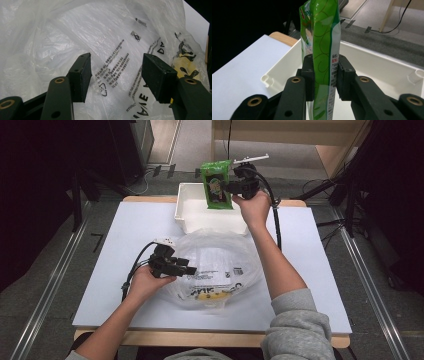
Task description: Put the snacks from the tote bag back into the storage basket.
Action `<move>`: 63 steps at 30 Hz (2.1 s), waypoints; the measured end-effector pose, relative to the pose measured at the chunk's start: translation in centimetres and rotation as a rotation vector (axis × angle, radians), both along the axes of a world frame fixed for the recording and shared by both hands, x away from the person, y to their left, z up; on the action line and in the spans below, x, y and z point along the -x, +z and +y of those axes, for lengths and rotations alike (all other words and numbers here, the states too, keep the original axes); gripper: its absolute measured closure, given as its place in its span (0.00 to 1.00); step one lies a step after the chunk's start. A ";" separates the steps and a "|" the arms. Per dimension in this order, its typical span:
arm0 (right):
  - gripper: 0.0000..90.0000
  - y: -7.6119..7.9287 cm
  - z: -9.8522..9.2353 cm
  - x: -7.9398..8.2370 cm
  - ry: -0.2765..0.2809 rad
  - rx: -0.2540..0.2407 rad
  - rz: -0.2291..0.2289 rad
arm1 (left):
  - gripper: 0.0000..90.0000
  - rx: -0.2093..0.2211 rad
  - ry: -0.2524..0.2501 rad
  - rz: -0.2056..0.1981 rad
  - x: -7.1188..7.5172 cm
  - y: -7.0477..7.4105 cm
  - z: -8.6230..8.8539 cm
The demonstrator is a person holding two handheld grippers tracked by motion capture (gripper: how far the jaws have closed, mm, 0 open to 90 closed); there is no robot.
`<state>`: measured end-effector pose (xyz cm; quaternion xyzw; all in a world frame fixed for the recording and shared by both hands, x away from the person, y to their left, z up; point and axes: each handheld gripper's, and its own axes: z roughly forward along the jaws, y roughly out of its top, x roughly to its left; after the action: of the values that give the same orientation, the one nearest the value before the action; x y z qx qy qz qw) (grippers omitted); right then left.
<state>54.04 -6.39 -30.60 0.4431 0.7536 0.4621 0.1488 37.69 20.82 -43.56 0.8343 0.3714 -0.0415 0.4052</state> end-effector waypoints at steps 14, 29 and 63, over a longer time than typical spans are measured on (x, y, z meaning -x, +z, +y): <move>0.82 -2.5 0.6 -3.9 -0.067 -0.003 0.024 | 0.47 -0.001 -0.004 -0.007 -0.1 0.0 0.1; 0.82 -4.9 1.3 -6.1 -0.107 -0.007 0.047 | 0.47 0.006 -0.019 0.011 -0.4 -0.4 0.0; 0.82 -9.7 2.3 -6.9 -0.143 0.069 0.076 | 0.47 0.001 -0.020 0.011 -0.4 -0.5 -0.1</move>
<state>60.95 -4.06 -40.25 0.5076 0.7407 0.4067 0.1679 38.14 20.76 -44.08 0.8374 0.3655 -0.0504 0.4032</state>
